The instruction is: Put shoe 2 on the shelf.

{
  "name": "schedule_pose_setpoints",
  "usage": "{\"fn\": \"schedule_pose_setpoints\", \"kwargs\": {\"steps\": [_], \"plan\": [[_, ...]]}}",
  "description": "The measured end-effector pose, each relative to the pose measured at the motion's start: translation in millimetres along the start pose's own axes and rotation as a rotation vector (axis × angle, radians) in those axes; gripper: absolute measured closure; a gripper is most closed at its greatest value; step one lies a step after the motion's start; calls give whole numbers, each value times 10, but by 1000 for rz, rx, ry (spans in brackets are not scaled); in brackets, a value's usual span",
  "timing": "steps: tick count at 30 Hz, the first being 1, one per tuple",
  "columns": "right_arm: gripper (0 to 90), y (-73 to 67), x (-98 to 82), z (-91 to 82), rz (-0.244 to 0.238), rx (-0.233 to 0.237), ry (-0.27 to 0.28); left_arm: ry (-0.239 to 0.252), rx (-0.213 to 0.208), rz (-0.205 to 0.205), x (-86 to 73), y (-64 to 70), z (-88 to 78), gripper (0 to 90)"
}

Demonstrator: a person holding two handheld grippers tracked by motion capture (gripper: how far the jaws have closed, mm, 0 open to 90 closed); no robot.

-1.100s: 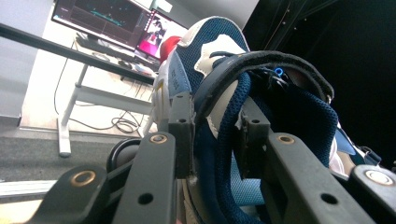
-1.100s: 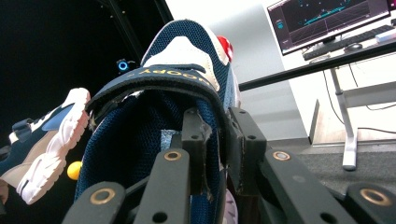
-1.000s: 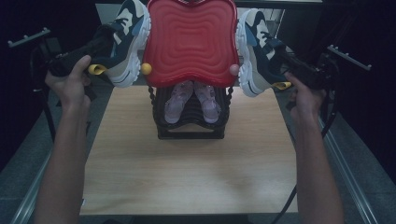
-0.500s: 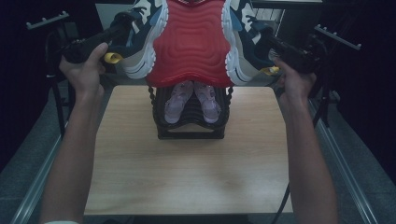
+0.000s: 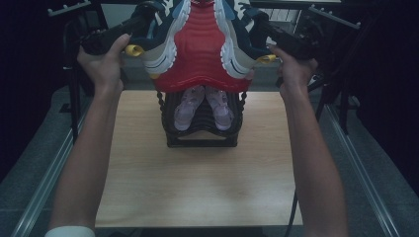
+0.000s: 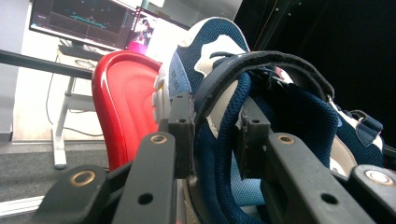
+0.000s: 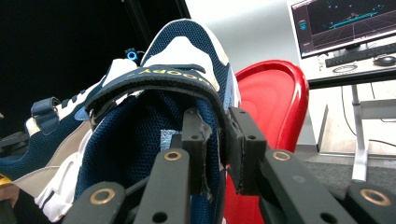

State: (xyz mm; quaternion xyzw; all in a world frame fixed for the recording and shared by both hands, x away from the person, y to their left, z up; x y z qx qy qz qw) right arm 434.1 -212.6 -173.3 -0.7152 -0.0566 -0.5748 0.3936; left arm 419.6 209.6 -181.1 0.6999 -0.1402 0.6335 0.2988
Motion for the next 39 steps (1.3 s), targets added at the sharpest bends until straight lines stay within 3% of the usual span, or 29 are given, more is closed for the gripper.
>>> {"fn": "schedule_pose_setpoints", "kwargs": {"steps": [13, 26, 30, 32, 34, 39], "plan": [[772, -14, -21, 315, -43, -69, -35, -29, 46, 41, -86, 62, 315, 715], [754, -75, -139, 542, -117, -170, -67, -63, 77, 73, -229, 103, 474, 693], [713, -111, -163, 588, -131, -162, -67, -82, 73, 66, -307, 101, 540, 659], [674, -113, -184, 622, -135, -151, -95, -86, 58, 66, -344, 104, 569, 621], [651, -113, -203, 641, -142, -142, -101, -73, 57, 73, -357, 113, 573, 602], [576, -87, -218, 664, -116, -101, -121, -60, 33, 52, -330, 80, 530, 523]]}}
Point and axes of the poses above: each handheld gripper's, and its own axes: z roughly forward along the jaws, x roughly out of its top, y roughly to its right, the point moved 1 cm from there along z, roughly forward along the jaws, and after that the axes turned 10 degrees about z, right-handed, at the moved point
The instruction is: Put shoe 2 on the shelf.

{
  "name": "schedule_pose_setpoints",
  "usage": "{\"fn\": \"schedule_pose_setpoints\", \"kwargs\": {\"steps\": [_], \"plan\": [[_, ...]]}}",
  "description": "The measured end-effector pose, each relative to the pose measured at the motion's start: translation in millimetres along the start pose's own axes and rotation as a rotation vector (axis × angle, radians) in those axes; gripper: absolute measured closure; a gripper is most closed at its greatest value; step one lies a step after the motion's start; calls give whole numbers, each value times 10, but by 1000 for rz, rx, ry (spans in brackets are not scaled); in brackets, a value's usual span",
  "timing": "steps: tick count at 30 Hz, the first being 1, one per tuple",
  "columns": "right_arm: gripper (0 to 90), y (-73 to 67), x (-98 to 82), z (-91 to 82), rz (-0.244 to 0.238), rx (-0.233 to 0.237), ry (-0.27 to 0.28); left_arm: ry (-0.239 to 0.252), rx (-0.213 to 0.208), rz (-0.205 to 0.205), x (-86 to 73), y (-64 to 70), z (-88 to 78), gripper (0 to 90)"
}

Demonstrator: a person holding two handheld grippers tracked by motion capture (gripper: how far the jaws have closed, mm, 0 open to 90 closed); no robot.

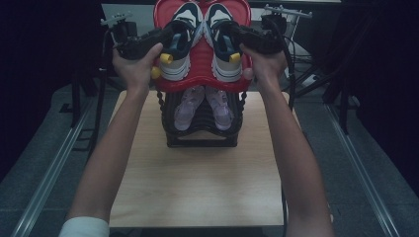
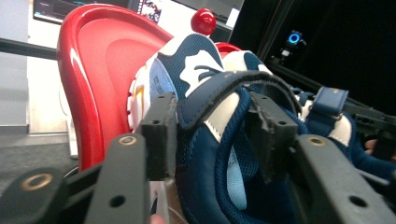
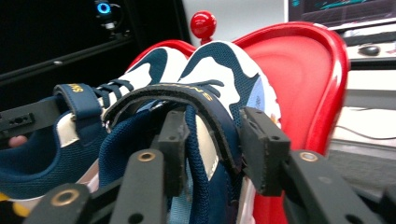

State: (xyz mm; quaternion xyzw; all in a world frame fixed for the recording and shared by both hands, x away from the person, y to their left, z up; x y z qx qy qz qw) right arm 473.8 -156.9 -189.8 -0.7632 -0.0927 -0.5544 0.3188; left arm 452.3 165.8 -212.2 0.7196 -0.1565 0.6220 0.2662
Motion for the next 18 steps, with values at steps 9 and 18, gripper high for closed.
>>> {"fn": "schedule_pose_setpoints", "kwargs": {"steps": [9, 18], "plan": [[433, 58, 16, -99, 48, 104, 27, 26, -33, -39, 28, -69, -153, 477], [440, 97, -64, -263, 75, 203, 64, 33, -53, -40, -33, -115, -327, 470]]}}
Point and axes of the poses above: each handheld gripper's, and its own axes: z roughly forward along the jaws, x roughly out of its top, y roughly to its right, the point moved 1 cm from there along z, roughly forward along the jaws, and after that the axes turned 10 degrees about z, right-handed, at the moved point
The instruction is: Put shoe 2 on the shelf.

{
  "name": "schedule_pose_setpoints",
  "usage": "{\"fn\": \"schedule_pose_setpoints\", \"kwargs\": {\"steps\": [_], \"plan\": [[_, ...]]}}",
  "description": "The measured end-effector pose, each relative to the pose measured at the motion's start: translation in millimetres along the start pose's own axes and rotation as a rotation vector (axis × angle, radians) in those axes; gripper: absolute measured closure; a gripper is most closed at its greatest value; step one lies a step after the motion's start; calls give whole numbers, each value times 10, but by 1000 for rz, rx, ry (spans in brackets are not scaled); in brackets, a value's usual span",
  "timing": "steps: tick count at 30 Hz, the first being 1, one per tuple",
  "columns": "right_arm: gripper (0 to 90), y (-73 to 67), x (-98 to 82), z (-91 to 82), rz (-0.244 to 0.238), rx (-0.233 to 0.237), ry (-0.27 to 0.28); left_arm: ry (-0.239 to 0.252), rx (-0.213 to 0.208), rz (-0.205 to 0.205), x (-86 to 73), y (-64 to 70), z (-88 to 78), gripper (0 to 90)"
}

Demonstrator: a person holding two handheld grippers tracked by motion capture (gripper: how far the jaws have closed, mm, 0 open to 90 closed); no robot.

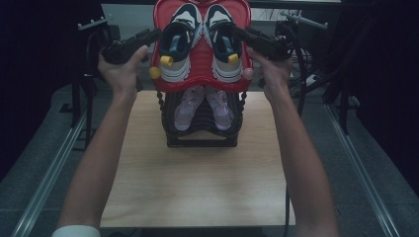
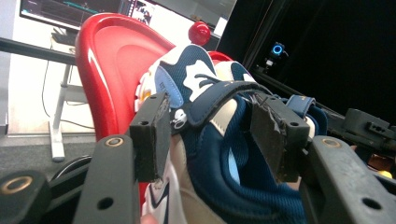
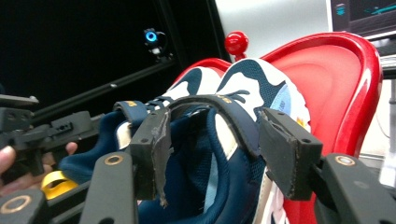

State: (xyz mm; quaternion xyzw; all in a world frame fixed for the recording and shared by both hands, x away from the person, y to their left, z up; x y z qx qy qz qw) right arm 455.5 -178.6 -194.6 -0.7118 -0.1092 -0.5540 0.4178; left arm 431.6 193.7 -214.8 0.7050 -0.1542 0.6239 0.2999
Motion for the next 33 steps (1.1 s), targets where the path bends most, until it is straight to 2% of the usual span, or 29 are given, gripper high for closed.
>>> {"fn": "schedule_pose_setpoints", "kwargs": {"steps": [5, 11, 19, 25, 33], "plan": [[451, 36, -46, -139, 13, 25, 24, -3, -5, 9, -37, -29, -128, 461], [466, 113, -137, -325, 18, 52, 52, 3, -31, 4, -108, -61, -279, 454], [474, 231, -289, -580, 27, 60, 65, 11, -44, 5, -245, -92, -497, 450], [475, 356, -438, -749, 30, 48, 57, -14, -60, 6, -428, -143, -658, 447], [478, 584, -754, -945, 69, 46, 50, -37, -80, 8, -721, -158, -816, 446]]}}
Point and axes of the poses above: each handheld gripper's, and its own axes: z roughly forward along the jaws, x roughly out of its top, y roughly to its right, the point moved 1 cm from there along z, roughly forward along the jaws, and after that the axes turned 10 degrees about z, right-handed, at the moved point
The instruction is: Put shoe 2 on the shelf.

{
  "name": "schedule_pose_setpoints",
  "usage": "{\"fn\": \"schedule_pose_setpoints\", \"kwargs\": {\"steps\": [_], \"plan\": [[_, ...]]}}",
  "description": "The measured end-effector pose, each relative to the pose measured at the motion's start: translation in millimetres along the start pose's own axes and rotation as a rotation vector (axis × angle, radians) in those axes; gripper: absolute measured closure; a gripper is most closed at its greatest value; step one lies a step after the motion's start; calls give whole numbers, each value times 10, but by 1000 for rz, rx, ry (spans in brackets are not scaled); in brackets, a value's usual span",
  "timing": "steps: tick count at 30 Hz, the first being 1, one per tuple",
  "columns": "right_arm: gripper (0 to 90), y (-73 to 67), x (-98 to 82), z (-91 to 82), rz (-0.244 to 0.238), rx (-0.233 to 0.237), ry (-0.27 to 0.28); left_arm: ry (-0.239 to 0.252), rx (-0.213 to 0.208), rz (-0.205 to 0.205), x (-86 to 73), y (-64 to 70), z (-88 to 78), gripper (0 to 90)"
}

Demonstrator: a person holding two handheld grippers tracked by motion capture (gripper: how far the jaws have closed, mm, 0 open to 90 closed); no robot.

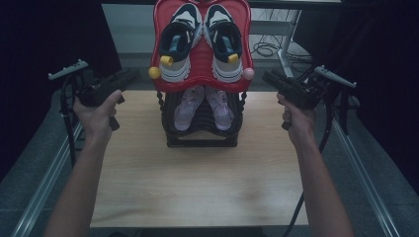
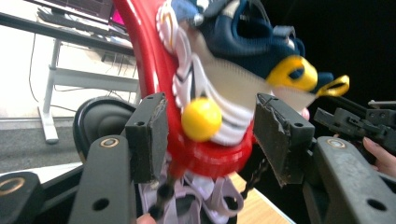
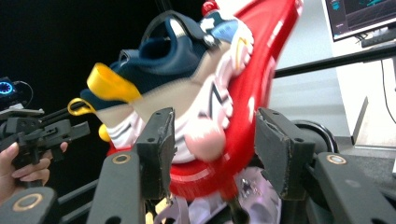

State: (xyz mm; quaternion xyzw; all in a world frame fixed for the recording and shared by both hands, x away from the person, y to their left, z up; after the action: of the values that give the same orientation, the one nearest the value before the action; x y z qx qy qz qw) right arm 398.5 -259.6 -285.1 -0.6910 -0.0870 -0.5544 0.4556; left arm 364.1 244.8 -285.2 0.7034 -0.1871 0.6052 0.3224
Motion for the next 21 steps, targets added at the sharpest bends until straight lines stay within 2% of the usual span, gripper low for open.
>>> {"fn": "schedule_pose_setpoints", "kwargs": {"steps": [7, 16, 21], "plan": [[478, 120, -262, -110, -13, -1, -13, -44, -33, -13, -364, 19, -86, 441], [469, 266, -740, -248, -13, 13, -41, -88, -40, -28, -859, -12, -158, 440], [464, 398, -1018, -315, -11, -7, -56, -111, -42, -24, -1093, -5, -175, 439]]}}
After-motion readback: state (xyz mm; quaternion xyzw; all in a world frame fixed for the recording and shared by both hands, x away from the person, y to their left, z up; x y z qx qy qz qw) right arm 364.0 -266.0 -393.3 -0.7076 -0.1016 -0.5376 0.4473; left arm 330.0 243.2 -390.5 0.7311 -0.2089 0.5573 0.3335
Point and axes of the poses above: each handheld gripper's, and its own axes: z roughly forward along the jaws, x roughly out of its top, y roughly to its right, the point moved 1 cm from there along z, roughly forward along the jaws, and after that the axes turned 10 degrees about z, right-handed, at the moved point
